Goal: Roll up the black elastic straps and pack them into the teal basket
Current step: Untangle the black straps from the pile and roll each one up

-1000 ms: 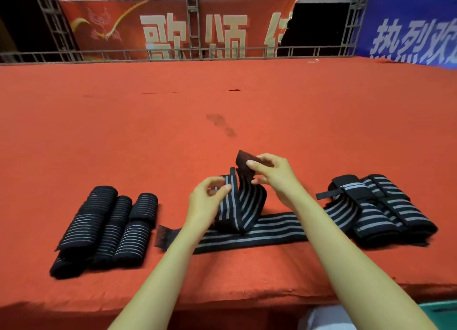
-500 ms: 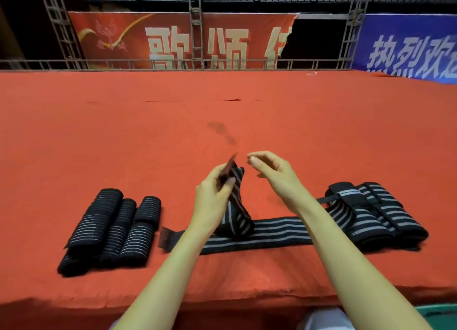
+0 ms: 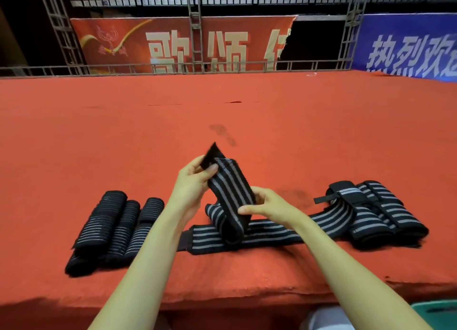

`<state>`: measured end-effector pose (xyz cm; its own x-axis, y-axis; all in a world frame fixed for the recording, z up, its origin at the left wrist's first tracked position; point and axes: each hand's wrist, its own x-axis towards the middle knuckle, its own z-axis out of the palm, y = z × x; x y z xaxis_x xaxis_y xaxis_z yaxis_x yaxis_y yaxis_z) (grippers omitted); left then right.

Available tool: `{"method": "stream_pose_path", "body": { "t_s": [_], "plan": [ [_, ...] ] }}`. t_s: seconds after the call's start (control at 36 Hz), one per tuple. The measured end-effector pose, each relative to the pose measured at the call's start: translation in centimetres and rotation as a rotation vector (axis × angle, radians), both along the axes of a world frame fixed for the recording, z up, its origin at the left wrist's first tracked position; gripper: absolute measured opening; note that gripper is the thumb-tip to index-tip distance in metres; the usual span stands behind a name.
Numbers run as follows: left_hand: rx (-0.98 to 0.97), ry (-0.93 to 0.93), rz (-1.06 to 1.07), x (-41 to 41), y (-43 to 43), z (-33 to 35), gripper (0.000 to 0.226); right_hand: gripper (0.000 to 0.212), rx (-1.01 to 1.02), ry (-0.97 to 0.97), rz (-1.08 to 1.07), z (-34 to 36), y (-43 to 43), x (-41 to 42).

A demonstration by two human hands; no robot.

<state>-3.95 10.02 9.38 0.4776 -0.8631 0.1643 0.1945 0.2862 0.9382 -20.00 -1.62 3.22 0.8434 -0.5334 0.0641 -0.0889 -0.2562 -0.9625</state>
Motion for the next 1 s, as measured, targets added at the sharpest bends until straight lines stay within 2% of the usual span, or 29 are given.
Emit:
{"method": "stream_pose_path", "body": {
  "t_s": [0.08,0.17,0.25,0.31,0.36,0.42,0.47,0.56,0.64,0.69,0.78,0.89,1.0],
  "plan": [
    [0.049,0.002,0.232,1.1,-0.3,-1.5,0.021,0.029,-0.128,-0.013,-0.215,0.6,-1.2,-0.5],
    [0.081,-0.008,0.309,1.3,-0.4,-3.6,0.018,0.034,-0.528,0.109,-0.427,3.0,-2.5,-1.5],
    [0.093,-0.050,0.406,1.2,-0.4,-5.0,0.019,0.039,-0.888,0.179,-0.511,5.9,-2.6,-2.0],
    [0.138,-0.166,0.496,1.5,-0.3,-5.8,0.018,0.042,-1.045,0.243,-0.500,6.3,-2.5,-1.5],
    [0.230,-0.391,0.615,2.2,0.2,-6.8,0.017,0.044,-1.168,0.337,-0.429,5.2,-2.1,-0.9],
    [0.290,-0.582,0.708,3.3,0.8,-7.9,0.019,0.045,-1.174,0.447,-0.345,3.1,-1.8,-0.7],
    [0.358,-0.677,0.710,4.3,1.4,-9.0,0.019,0.046,-1.146,0.591,-0.266,1.0,-1.7,-0.9],
    [0.476,-0.728,0.655,4.9,2.5,-10.4,0.015,0.052,-1.132,0.732,-0.190,-1.2,-2.0,-1.8],
    [0.531,-0.730,0.661,4.8,3.3,-11.6,0.022,0.064,-1.089,0.806,-0.172,-1.4,-2.7,-2.7],
    [0.560,-0.718,0.676,4.8,3.5,-12.1,0.027,0.061,-1.099,0.905,-0.208,-0.8,-3.3,-3.1],
    [0.576,-0.705,0.705,4.9,3.5,-12.2,0.026,0.044,-1.091,1.050,-0.300,0.4,-4.5,-3.5],
    [0.563,-0.725,0.704,4.8,3.5,-11.9,0.025,0.031,-1.032,1.031,-0.402,0.6,-5.4,-4.3],
    [0.525,-0.756,0.665,3.8,3.1,-11.6,0.026,0.021,-1.196,0.760,-0.674,1.1,-5.8,-4.9]
  ]
}}
